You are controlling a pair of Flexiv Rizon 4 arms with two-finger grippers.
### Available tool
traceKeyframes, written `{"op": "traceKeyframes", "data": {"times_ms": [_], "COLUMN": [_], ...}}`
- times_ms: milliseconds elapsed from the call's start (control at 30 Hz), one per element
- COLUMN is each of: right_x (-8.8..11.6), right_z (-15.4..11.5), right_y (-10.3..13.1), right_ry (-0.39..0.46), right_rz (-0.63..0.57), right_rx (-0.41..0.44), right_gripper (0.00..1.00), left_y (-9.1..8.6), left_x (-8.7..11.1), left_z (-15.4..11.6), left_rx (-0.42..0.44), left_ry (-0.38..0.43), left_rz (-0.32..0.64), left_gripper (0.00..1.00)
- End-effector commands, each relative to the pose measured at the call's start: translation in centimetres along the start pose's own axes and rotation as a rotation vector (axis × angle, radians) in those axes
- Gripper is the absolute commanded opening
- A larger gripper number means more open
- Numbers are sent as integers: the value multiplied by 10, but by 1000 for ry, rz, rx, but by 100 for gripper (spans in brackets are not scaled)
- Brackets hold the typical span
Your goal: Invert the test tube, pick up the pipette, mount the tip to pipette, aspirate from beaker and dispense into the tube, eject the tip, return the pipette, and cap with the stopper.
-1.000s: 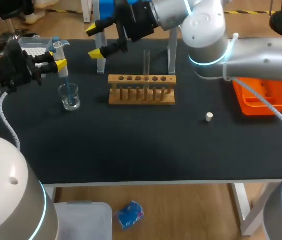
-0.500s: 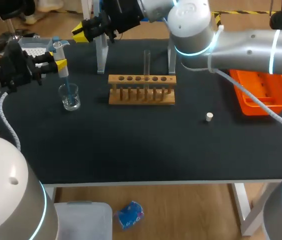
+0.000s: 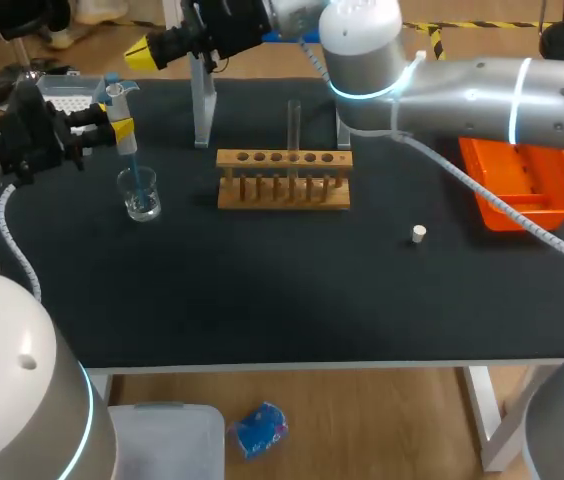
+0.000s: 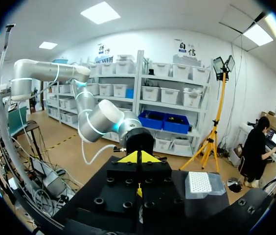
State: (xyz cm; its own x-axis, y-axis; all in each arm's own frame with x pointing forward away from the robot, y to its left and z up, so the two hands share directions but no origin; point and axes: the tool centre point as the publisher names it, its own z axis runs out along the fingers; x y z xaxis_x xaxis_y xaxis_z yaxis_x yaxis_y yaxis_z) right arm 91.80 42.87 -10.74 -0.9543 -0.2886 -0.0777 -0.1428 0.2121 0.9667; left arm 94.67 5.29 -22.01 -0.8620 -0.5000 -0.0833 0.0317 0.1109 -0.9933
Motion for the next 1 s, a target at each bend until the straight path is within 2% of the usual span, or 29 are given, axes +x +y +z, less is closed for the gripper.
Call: {"op": "traceKeyframes", "data": {"times_ms": [33, 200, 367, 1000], "right_x": [-2, -2, -9, -24], "right_z": [-1, -1, 17, 44], "right_y": [0, 0, -3, -2], "right_ry": [7, 7, 37, 101], "right_rz": [0, 0, -7, -7], "right_rx": [4, 4, -22, -48], "right_gripper": [0, 0, 0, 0], "left_y": [0, 0, 0, 0], "left_x": [0, 0, 0, 0], "left_z": [0, 0, 0, 0], "left_rx": [1, 1, 1, 1], "left_ry": [-1, -1, -1, -1], "left_rz": [2, 2, 2, 2], "left_gripper": [0, 0, 0, 0]}}
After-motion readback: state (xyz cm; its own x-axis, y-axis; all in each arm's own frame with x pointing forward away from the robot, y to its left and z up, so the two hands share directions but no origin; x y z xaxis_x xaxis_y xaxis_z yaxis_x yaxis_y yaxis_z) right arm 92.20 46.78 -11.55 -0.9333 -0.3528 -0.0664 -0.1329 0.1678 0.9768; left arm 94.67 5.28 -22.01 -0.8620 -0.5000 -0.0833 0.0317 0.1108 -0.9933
